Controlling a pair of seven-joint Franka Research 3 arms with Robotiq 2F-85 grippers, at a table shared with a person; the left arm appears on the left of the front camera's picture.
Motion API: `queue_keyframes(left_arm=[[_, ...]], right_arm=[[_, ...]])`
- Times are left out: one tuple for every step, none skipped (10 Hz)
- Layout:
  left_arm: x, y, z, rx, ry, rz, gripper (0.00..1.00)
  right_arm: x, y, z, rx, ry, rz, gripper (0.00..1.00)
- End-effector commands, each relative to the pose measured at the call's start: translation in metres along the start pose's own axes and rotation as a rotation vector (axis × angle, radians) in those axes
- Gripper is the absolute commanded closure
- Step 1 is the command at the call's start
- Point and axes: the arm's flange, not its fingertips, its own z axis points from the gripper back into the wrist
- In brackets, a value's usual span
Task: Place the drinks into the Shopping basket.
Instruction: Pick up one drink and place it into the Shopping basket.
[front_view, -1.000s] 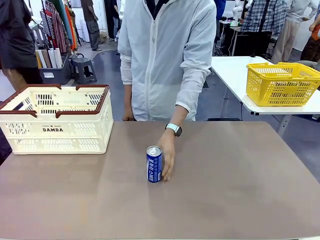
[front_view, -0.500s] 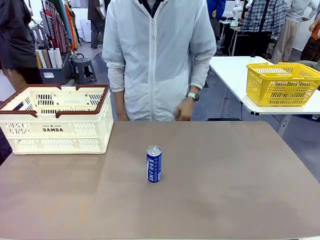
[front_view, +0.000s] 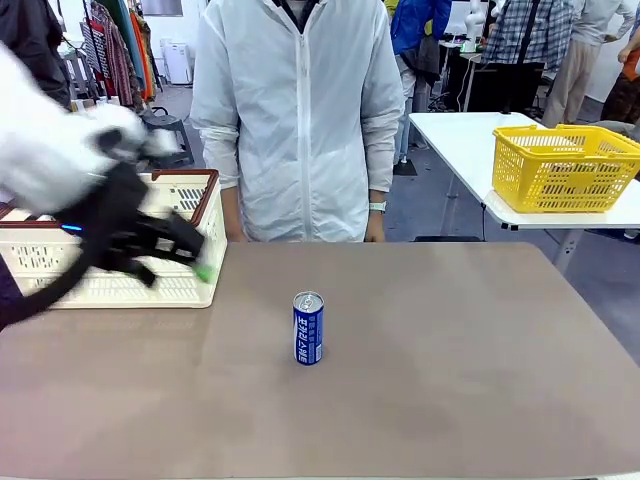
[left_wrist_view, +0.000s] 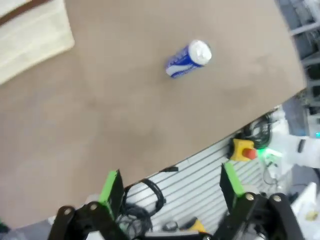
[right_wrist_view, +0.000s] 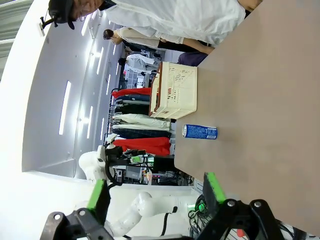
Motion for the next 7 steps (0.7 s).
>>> queue_keyframes(left_arm=[[0.046,-0.026,-0.028,0.098,0.073,0.066,0.00],[0.052,-0.052,-0.046,0.087,0.142,0.116,0.00],[0.059,-0.067,-0.060,0.087,0.133,0.160,0.00],[0.064,-0.082,-0.071,0.043,0.073,0.214,0.00],[0.063,-0.082,-0.067,-0.019,0.150,0.218,0.00],[0.054,-0.073,-0.074,0.074,0.120,0.150,0.00],[0.054,-0.073,-0.074,0.074,0.120,0.150,0.00]], right_arm=[[0.003,0.002,0.001,0.018,-0.009,0.028,0.00],[0.003,0.002,0.001,0.018,-0.009,0.028,0.00],[0.003,0.002,0.001,0.018,-0.009,0.028,0.00],[0.003,0.002,0.001,0.018,-0.009,0.028,0.00],[0.003,0.002,0.001,0.018,-0.009,0.028,0.00],[0.003,0.002,0.001,0.018,-0.009,0.028,0.00],[0.003,0.002,0.001,0.018,-0.009,0.028,0.00]])
